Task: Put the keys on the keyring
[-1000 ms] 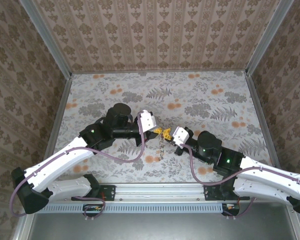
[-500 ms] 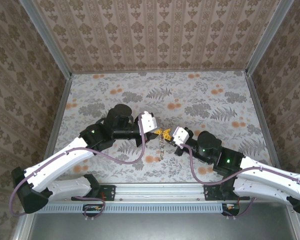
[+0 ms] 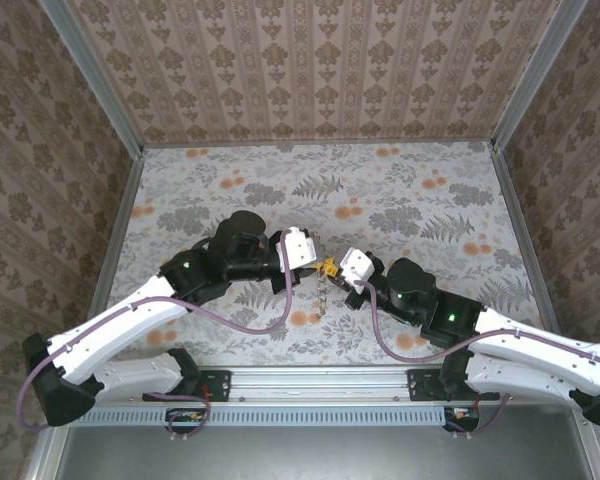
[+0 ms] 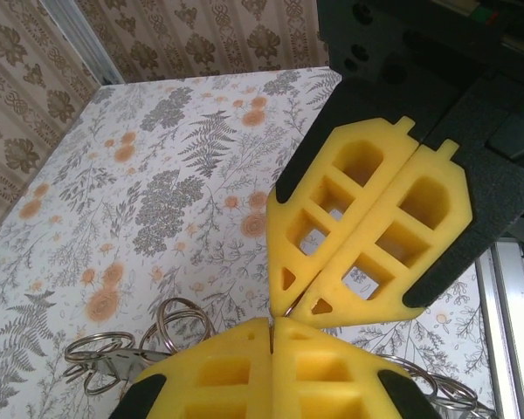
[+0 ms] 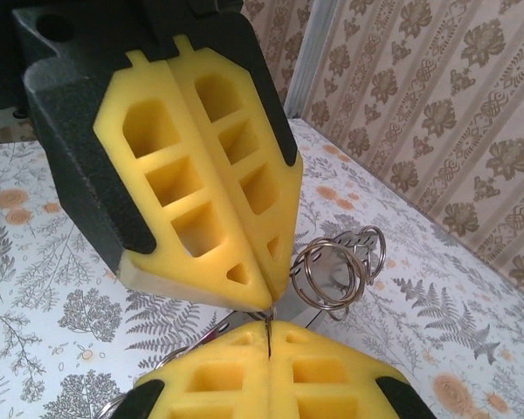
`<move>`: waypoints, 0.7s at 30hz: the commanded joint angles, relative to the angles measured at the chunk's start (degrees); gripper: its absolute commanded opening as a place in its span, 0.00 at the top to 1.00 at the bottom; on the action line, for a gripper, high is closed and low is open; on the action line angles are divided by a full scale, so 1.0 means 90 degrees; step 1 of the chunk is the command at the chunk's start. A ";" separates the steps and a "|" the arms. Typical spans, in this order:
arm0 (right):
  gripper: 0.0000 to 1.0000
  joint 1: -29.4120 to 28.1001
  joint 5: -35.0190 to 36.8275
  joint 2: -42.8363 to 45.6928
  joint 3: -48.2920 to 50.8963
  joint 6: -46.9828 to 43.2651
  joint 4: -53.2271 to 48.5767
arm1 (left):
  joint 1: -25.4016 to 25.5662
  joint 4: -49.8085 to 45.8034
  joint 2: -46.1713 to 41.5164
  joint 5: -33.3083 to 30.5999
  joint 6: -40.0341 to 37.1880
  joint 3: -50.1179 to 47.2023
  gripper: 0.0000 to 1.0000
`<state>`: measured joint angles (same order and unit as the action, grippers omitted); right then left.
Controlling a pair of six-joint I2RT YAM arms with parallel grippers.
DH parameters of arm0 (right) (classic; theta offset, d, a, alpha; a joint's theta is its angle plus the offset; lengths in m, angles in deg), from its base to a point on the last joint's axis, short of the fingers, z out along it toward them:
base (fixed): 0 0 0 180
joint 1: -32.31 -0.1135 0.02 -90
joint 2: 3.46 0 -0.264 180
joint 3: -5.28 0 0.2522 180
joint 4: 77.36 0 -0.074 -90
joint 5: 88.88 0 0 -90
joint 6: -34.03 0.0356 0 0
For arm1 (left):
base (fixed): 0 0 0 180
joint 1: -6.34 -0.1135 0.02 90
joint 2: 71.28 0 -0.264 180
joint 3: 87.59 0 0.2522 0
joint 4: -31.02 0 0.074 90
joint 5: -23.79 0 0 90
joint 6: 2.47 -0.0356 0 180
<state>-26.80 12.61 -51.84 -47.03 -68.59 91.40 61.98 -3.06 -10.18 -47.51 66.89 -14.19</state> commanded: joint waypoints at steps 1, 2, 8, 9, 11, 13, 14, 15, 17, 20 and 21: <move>1.00 0.0185 0.0327 -0.0020 -0.0112 0.0247 -0.0537 | 0.0087 0.0280 -0.0363 0.0149 -0.0138 0.0069 1.00; 1.00 0.0200 0.0323 -0.0011 -0.0126 0.0278 -0.0560 | 0.0087 0.0276 -0.0373 0.0158 -0.0138 0.0058 1.00; 1.00 0.0320 0.0184 0.0034 -0.0117 0.0387 -0.0622 | 0.0060 0.0304 -0.0412 0.0227 -0.0133 0.0054 1.00; 1.00 0.0336 0.0165 0.0055 -0.0117 0.0405 -0.0627 | 0.0067 0.0304 -0.0412 0.0230 -0.0128 0.0053 1.00; 1.00 0.0367 0.0056 0.0109 -0.0085 0.0430 -0.0615 | 0.0041 0.0289 -0.0412 0.0227 -0.0128 0.0062 1.00; 1.00 0.0377 -0.0038 0.0160 -0.0045 0.0405 -0.0569 | 0.0028 0.0310 -0.0413 0.0239 -0.0119 0.0054 1.00; 1.00 0.0377 -0.0109 0.0178 -0.0026 0.0380 -0.0541 | 0.0019 0.0338 -0.0412 0.0237 -0.0111 0.0046 1.00; 1.00 0.0377 -0.0217 0.0208 0.0002 0.0344 -0.0503 | 0.0013 0.0354 -0.0389 0.0230 -0.0094 0.0046 1.00; 1.00 0.0375 -0.0537 0.0273 0.0084 0.0305 -0.0357 | 0.0016 0.0352 -0.0349 0.0199 -0.0077 0.0082 1.00; 1.00 0.0374 -0.0886 0.0279 0.0171 0.0250 -0.0138 | 0.0010 0.0362 -0.0285 0.0205 -0.0077 0.0107 1.00; 1.00 0.0372 -0.0928 0.0230 0.0157 0.0250 -0.0124 | 0.0017 0.0386 -0.0285 0.0208 -0.0060 0.0096 1.00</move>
<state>-24.13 5.98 -49.96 -46.83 -66.26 91.07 62.20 -2.08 -11.03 -46.73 66.85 -14.19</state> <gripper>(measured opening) 0.064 0.045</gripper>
